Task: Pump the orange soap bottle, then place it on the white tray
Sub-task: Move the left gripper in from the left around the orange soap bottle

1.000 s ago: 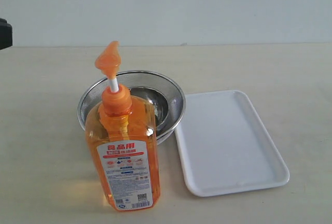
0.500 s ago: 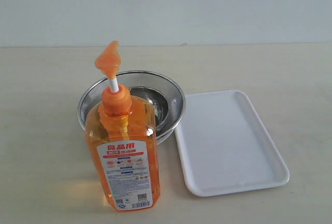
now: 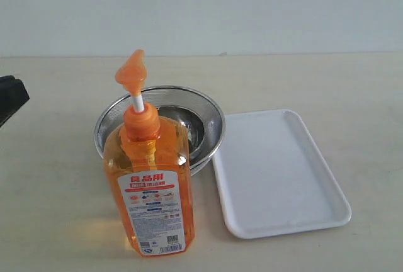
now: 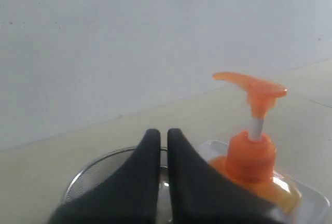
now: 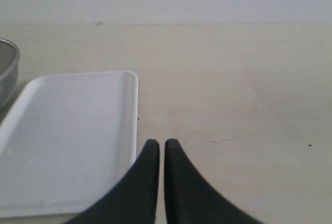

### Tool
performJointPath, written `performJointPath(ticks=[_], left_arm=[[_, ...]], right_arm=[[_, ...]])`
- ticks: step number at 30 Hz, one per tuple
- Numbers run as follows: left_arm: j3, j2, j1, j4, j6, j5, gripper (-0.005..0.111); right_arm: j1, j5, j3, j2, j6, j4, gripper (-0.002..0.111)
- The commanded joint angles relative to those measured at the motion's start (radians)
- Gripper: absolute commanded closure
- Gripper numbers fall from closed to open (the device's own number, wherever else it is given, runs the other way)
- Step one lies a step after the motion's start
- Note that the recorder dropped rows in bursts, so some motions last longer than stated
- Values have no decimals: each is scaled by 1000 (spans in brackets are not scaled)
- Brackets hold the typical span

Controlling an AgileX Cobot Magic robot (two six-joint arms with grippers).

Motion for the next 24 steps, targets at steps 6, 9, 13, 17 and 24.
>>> performJointPath(ticks=[6, 9, 13, 17, 24], left_arm=[[14, 27, -4, 576, -495, -171, 102], [14, 68, -4, 641, -474, -205, 102], [14, 96, -2, 629, -470, -184, 102], [14, 96, -2, 521, -438, -134, 102], [14, 153, -2, 443, -371, -163, 85]], right_arm=[[-3, -10, 0, -5, 0, 0, 107], [-3, -10, 0, -5, 0, 0, 107], [-3, 1, 0, -5, 0, 1, 107], [-3, 3, 0, -5, 0, 1, 107], [-3, 3, 0, -5, 0, 1, 107]])
